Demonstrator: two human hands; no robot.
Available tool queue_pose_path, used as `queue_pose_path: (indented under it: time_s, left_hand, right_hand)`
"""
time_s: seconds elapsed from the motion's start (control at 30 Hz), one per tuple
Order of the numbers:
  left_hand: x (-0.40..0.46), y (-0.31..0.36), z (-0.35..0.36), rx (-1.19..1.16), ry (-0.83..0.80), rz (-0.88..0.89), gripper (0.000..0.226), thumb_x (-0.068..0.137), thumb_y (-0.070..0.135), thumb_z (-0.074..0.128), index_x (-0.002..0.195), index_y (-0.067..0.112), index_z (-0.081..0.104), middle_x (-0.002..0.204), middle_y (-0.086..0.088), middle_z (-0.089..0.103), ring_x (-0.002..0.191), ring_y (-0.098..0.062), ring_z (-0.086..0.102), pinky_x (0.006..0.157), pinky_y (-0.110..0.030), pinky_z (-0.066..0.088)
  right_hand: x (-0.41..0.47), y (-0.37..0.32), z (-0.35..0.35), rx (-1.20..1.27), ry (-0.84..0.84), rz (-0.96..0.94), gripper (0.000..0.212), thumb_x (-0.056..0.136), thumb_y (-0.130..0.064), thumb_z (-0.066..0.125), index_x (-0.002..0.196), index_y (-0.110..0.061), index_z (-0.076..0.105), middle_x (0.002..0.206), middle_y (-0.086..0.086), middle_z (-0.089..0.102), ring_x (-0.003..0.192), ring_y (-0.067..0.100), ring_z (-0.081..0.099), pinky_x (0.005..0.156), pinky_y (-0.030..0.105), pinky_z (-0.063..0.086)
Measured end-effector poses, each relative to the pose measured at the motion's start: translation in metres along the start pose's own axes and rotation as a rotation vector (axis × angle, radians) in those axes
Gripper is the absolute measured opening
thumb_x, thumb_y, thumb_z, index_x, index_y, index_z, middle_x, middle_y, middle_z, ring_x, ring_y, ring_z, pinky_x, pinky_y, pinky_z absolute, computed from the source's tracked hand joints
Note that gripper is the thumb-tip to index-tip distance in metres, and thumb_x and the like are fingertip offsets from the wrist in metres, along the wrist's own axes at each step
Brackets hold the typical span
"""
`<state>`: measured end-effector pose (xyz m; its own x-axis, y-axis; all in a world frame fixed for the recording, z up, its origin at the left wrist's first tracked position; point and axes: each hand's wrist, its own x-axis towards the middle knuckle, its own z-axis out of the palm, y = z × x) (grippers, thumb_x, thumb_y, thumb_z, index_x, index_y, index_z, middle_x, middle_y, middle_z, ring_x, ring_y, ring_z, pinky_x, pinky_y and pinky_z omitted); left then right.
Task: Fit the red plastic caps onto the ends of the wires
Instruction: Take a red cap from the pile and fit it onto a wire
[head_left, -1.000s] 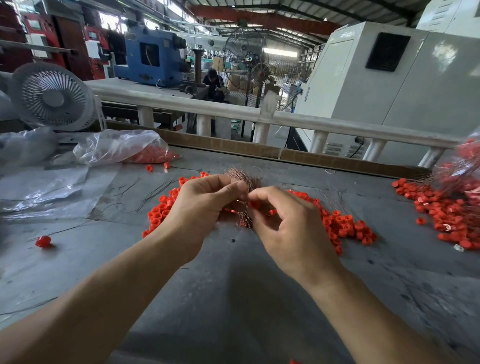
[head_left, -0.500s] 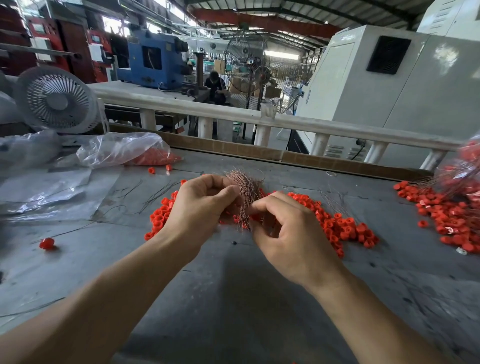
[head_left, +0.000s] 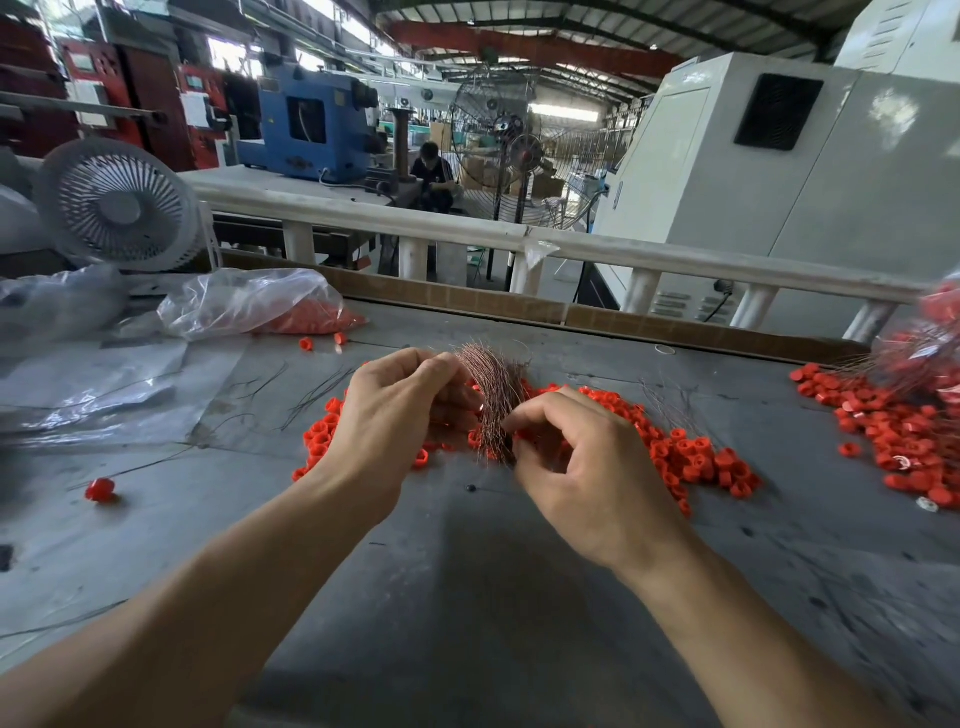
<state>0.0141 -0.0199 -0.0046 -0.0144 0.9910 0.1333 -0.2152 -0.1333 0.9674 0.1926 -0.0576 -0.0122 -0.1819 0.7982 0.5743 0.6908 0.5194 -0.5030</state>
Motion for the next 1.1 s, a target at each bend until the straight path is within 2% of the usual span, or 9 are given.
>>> queue_pose_path:
  time_s: [0.13,0.3,0.43,0.67,0.8,0.9,1.1]
  left_hand:
    - [0.001,0.001,-0.002,0.021,0.024,0.019,0.020,0.101,0.013,0.056,0.094,-0.002,0.068,0.077,-0.014,0.074,0.062,-0.024,0.067,0.053,-0.031,0.055]
    - [0.002,0.000,-0.003,0.016,0.064,0.027,0.027,0.100,0.011,0.054,0.078,0.008,0.070,0.073,-0.016,0.073,0.056,-0.023,0.066,0.047,-0.029,0.053]
    - [0.004,-0.001,-0.005,0.049,0.086,0.012,0.027,0.099,0.013,0.056,0.077,0.009,0.071,0.074,-0.015,0.073,0.054,-0.022,0.066,0.048,-0.031,0.053]
    - [0.009,0.004,-0.012,0.039,0.209,0.056,0.021,0.096,0.010,0.058,0.080,0.005,0.070,0.071,-0.009,0.073,0.053,-0.017,0.061,0.047,-0.025,0.051]
    - [0.012,0.011,-0.020,0.011,0.259,0.083,0.021,0.097,0.011,0.057,0.080,0.006,0.069,0.070,-0.007,0.072,0.051,-0.015,0.061,0.047,-0.025,0.051]
    - [0.012,0.008,-0.017,0.043,0.223,0.060,0.021,0.097,0.012,0.058,0.081,0.005,0.070,0.069,-0.008,0.071,0.051,-0.016,0.060,0.047,-0.025,0.050]
    - [0.009,-0.001,-0.011,0.192,0.057,0.090,0.028,0.101,0.019,0.058,0.079,0.011,0.072,0.074,-0.011,0.074,0.054,-0.019,0.062,0.048,-0.028,0.051]
  right_hand:
    - [0.001,0.000,0.001,0.002,0.052,-0.001,0.016,0.086,-0.009,0.073,0.094,-0.023,0.072,0.090,-0.015,0.065,0.086,0.003,0.061,0.075,0.014,0.046]
    - [0.001,0.000,0.003,-0.006,0.071,-0.006,0.016,0.084,-0.008,0.072,0.091,-0.023,0.071,0.088,-0.016,0.063,0.084,0.003,0.060,0.074,0.013,0.045]
    - [0.001,0.002,0.003,-0.008,0.058,0.007,0.015,0.084,-0.010,0.072,0.091,-0.024,0.070,0.087,-0.017,0.062,0.083,0.002,0.060,0.072,0.009,0.042]
    - [0.001,0.007,0.004,-0.028,0.070,0.019,0.014,0.082,-0.012,0.070,0.089,-0.025,0.069,0.085,-0.014,0.063,0.081,0.005,0.061,0.069,0.014,0.046]
    - [0.002,0.017,0.001,-0.036,0.125,0.115,0.014,0.083,-0.012,0.072,0.088,-0.025,0.070,0.084,-0.014,0.065,0.077,0.006,0.061,0.069,0.019,0.048]
    - [0.003,0.022,-0.002,-0.017,0.167,0.181,0.011,0.086,-0.015,0.073,0.091,-0.025,0.072,0.087,-0.012,0.068,0.076,0.007,0.062,0.072,0.025,0.052]
    - [0.003,0.022,0.000,-0.020,0.172,0.187,0.010,0.089,-0.018,0.075,0.097,-0.024,0.074,0.089,-0.014,0.069,0.079,0.007,0.063,0.075,0.026,0.054]
